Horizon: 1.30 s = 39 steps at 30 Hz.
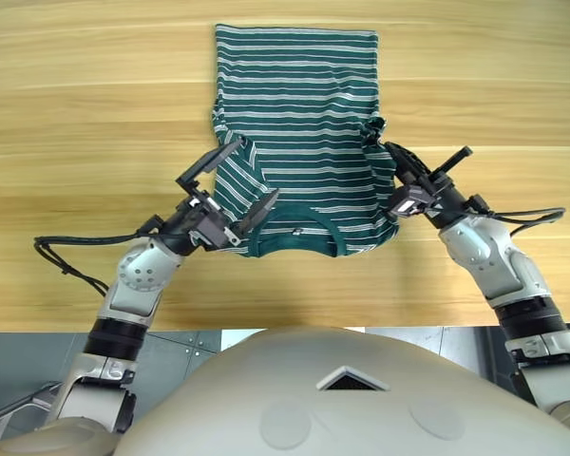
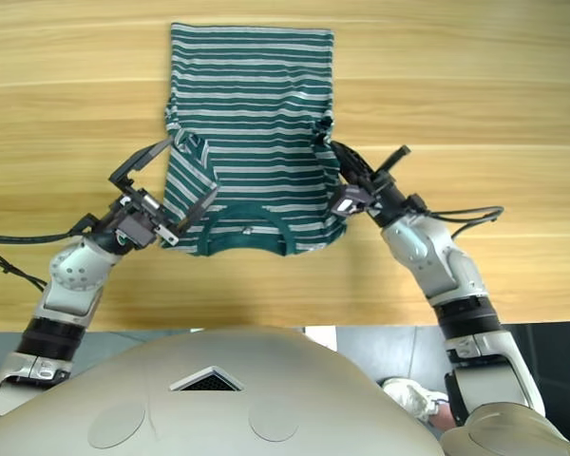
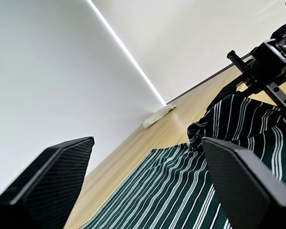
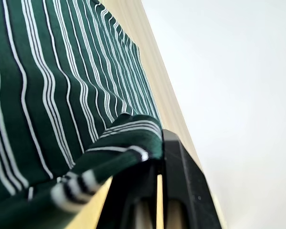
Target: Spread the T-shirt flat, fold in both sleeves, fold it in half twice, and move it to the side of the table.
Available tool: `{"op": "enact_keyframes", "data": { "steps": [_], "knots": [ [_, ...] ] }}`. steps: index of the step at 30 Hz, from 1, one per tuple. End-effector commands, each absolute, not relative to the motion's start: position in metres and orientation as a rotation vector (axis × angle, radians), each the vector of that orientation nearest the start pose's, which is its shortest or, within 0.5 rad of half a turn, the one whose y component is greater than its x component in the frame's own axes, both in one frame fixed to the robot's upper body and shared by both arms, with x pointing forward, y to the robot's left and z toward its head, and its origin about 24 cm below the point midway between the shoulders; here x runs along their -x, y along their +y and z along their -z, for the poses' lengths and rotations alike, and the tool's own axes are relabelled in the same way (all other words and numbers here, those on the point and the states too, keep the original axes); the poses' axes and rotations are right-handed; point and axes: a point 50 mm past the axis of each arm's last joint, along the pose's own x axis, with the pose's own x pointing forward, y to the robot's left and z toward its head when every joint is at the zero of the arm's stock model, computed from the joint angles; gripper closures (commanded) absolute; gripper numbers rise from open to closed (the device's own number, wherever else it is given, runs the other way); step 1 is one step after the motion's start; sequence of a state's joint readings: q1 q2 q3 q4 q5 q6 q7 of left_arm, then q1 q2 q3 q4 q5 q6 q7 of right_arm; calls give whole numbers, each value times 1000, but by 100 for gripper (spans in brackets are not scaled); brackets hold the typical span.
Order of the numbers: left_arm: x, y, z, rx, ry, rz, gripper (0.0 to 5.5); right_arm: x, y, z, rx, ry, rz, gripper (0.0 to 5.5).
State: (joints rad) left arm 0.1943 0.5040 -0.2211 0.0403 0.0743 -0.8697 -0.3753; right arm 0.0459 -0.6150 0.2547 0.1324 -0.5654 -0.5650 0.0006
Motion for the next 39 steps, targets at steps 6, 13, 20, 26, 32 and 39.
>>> {"op": "enact_keyframes", "data": {
  "steps": [6, 13, 20, 26, 32, 39],
  "knots": [
    [-177, 157, -50, -521, -482, 812, 127, -218, -164, -28, 1045, -311, -728, 549],
    [-175, 160, -48, -532, -471, 805, 127, -216, -167, -23, 1075, -282, -798, 421],
    [-182, 179, -52, -642, -438, 771, 127, -207, -181, -17, 1115, -197, -836, 298],
    [-197, 210, -59, -779, -404, 646, 127, -189, -214, 10, 1182, 35, -929, 298],
    [-199, 217, -66, -803, -424, 618, 127, -186, -222, 9, 1206, 64, -943, 298],
    [-198, 219, -66, -813, -412, 634, 127, -196, -203, -23, 1065, -176, -852, 298]
  ]
}}
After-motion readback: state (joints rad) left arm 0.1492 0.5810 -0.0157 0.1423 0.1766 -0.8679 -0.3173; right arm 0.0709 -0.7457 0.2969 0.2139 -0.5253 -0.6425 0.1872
